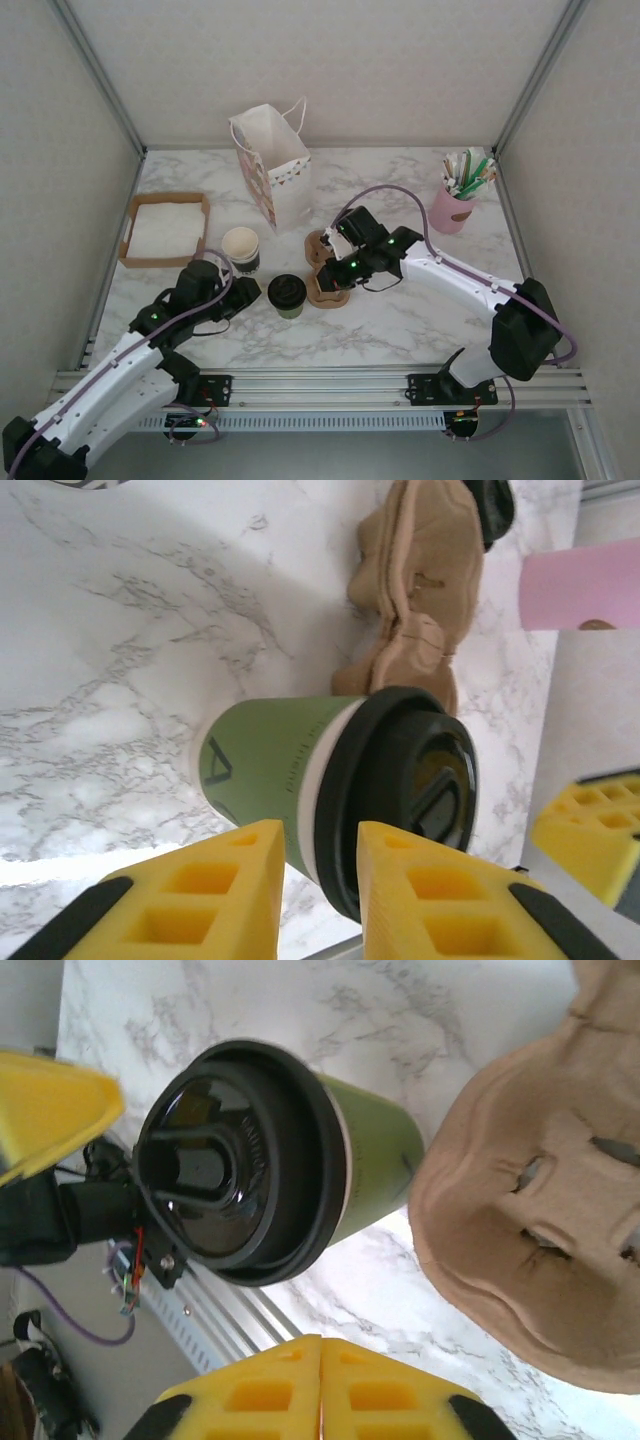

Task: Pack the takeout coffee

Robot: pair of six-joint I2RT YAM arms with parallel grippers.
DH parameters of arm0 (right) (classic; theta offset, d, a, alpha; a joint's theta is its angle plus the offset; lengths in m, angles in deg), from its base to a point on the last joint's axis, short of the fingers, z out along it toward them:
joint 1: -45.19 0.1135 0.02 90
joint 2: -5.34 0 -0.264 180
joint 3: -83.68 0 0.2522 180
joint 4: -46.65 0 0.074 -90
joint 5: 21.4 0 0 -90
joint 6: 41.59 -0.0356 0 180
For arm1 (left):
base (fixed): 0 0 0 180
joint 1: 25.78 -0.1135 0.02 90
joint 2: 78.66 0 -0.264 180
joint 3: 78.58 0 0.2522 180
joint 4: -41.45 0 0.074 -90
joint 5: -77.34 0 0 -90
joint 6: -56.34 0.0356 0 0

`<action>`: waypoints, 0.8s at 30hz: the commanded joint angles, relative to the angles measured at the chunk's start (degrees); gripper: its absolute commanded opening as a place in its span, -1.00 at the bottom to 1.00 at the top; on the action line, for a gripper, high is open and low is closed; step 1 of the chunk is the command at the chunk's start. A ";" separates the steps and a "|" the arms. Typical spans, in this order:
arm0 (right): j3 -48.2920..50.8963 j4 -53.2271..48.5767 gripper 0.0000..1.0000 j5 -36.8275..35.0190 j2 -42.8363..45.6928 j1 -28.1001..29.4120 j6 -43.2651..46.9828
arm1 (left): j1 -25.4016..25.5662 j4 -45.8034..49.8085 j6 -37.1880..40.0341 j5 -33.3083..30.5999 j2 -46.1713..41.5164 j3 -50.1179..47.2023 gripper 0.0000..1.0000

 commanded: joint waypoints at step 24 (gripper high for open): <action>0.91 9.46 -1.00 4.37 -5.91 4.12 -6.72 | -3.23 -8.98 4.21 8.15 6.84 -2.33 -0.63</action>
